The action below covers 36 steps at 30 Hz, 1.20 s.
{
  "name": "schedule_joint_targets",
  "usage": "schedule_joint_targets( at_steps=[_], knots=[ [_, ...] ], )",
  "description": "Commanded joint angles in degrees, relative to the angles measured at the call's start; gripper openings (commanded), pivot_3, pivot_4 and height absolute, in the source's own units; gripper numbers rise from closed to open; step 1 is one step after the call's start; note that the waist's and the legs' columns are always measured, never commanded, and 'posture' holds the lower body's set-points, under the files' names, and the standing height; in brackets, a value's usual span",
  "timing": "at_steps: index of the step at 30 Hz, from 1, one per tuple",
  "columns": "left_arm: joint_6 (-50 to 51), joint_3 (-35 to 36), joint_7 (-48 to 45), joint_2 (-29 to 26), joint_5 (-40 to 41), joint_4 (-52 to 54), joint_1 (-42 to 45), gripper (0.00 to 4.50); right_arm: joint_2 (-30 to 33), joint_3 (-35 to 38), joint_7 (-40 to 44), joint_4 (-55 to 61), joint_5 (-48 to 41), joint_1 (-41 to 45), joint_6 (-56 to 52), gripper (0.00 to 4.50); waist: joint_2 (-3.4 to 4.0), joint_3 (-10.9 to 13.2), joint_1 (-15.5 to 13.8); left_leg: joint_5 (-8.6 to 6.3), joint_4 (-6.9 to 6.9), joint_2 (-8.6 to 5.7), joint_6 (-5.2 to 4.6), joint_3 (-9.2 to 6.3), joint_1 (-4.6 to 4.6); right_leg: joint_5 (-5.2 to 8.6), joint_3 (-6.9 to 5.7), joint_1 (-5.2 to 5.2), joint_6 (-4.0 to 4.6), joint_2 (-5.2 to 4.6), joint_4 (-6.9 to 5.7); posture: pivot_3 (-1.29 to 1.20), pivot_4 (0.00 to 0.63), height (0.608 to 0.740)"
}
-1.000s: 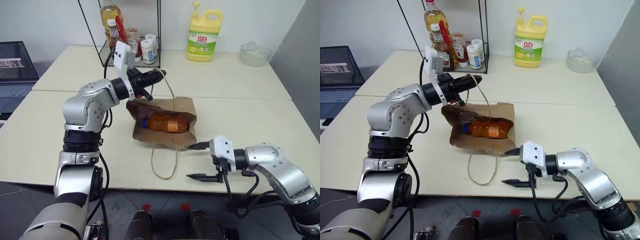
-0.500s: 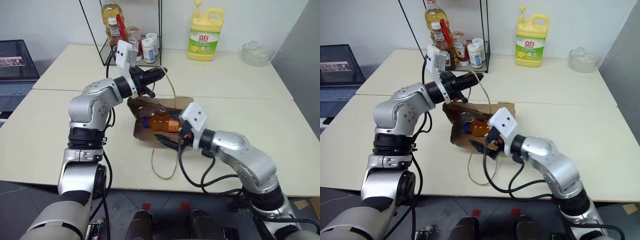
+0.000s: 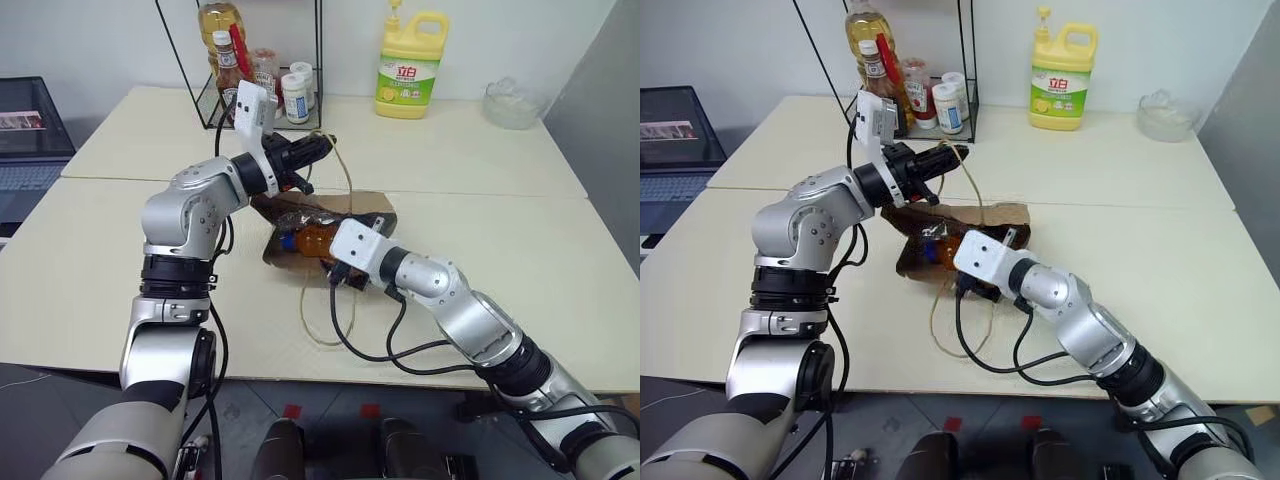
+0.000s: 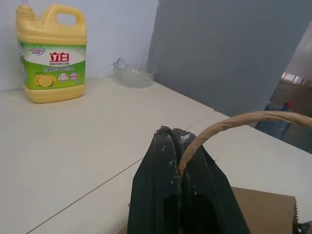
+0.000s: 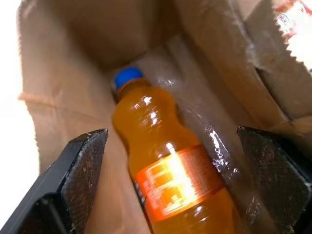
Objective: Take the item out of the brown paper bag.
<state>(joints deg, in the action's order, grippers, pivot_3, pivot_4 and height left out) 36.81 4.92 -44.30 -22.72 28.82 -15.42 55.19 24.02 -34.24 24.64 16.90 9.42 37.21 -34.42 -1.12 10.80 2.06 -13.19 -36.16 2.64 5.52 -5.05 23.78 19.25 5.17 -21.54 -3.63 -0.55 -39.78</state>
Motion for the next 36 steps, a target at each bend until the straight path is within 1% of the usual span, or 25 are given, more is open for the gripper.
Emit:
schedule_joint_targets(
  at_steps=[1,3,10,13,14,17,20,24,28,32,34,36],
  knots=[
    [-1.3,1.2,0.3,-0.1,0.5,3.0,0.5,0.00,0.5,-0.4,1.5,1.0,3.7,1.1,3.8,4.29,0.00,0.0,0.0,0.02,0.00,0.00,0.03,0.00,0.02,0.00,0.00,-0.02,0.00,0.00,-0.01,0.00,0.150,0.740],
    [-1.3,1.3,0.3,-0.1,0.5,3.1,0.3,0.00,0.6,-0.6,3.0,1.2,4.7,0.7,4.7,3.88,0.00,0.0,0.0,0.02,0.00,0.00,0.03,-0.01,0.02,0.00,-0.01,-0.02,0.00,0.00,-0.03,0.00,0.150,0.740],
    [-1.3,1.3,0.4,0.1,0.6,3.3,0.2,0.00,0.4,-0.8,6.4,1.7,8.8,0.3,6.1,1.42,0.00,0.0,0.0,0.04,-0.02,0.00,0.04,-0.02,0.01,0.00,-0.02,-0.01,0.00,0.00,-0.08,0.00,0.150,0.740],
    [-1.3,1.3,0.4,0.1,0.6,3.4,0.2,0.00,0.2,-1.2,7.3,0.5,11.5,1.3,6.6,0.26,0.00,0.0,0.0,0.04,-0.02,0.00,0.05,-0.02,0.01,0.00,-0.02,-0.01,0.00,0.00,-0.07,0.00,0.150,0.740],
    [-1.3,1.3,0.3,0.2,0.6,3.4,0.2,0.00,0.1,-1.4,7.7,0.0,12.3,1.6,6.7,0.03,0.00,0.0,0.0,0.04,-0.02,0.00,0.05,-0.02,0.01,0.00,-0.02,-0.01,0.00,0.00,-0.08,0.00,0.150,0.740],
    [-1.4,1.1,0.3,0.3,0.5,3.3,0.2,0.00,-0.2,-2.3,9.2,-2.2,15.4,3.9,6.8,0.03,0.00,0.0,0.0,0.05,-0.03,0.00,0.05,-0.01,0.01,0.00,-0.02,-0.02,0.00,0.00,-0.10,0.00,0.150,0.740],
    [-1.3,1.1,0.2,0.4,0.5,3.3,0.2,0.00,-0.8,-2.3,11.6,-1.9,16.7,5.6,5.9,0.03,0.00,0.0,0.1,0.06,-0.03,0.00,0.06,-0.02,0.01,0.00,-0.02,-0.03,0.00,0.00,-0.11,0.00,0.150,0.740],
    [-1.4,1.1,0.1,0.4,0.5,3.4,0.1,0.00,-2.5,-1.3,16.5,2.6,15.6,6.3,2.0,0.03,0.00,0.0,0.1,0.06,-0.02,0.00,0.07,-0.03,0.01,0.00,-0.04,-0.03,0.00,0.00,-0.10,0.00,0.150,0.740],
    [-1.4,1.2,0.3,0.4,0.5,3.6,-0.2,0.00,-4.3,-0.3,18.9,4.6,14.8,6.0,-0.7,0.03,0.00,0.0,0.1,0.07,-0.03,0.00,0.08,-0.04,0.01,0.00,-0.04,-0.02,0.01,-0.01,-0.12,0.00,0.150,0.740],
    [-1.4,1.2,0.5,0.5,0.6,3.8,-0.4,0.00,-5.7,3.3,20.2,4.3,12.0,6.2,-3.0,0.03,0.00,0.0,0.2,0.10,-0.04,0.00,0.11,-0.07,0.01,0.00,-0.07,-0.02,0.01,-0.01,-0.16,0.00,0.150,0.740],
    [-1.3,1.2,0.5,0.5,0.6,4.0,-0.5,0.00,-5.3,6.2,21.6,5.0,9.6,6.1,-5.2,0.03,0.00,0.0,0.1,0.10,-0.05,-0.01,0.11,-0.08,0.01,0.00,-0.07,-0.01,0.01,-0.01,-0.16,0.00,0.150,0.740],
    [-1.2,1.3,0.5,0.4,0.7,4.3,-0.8,0.00,-5.8,10.6,22.7,6.4,6.1,6.2,-10.0,0.03,0.00,0.0,0.1,0.10,-0.05,-0.01,0.11,-0.08,0.02,0.00,-0.08,-0.01,0.01,-0.01,-0.16,0.00,0.150,0.740]
  ],
)
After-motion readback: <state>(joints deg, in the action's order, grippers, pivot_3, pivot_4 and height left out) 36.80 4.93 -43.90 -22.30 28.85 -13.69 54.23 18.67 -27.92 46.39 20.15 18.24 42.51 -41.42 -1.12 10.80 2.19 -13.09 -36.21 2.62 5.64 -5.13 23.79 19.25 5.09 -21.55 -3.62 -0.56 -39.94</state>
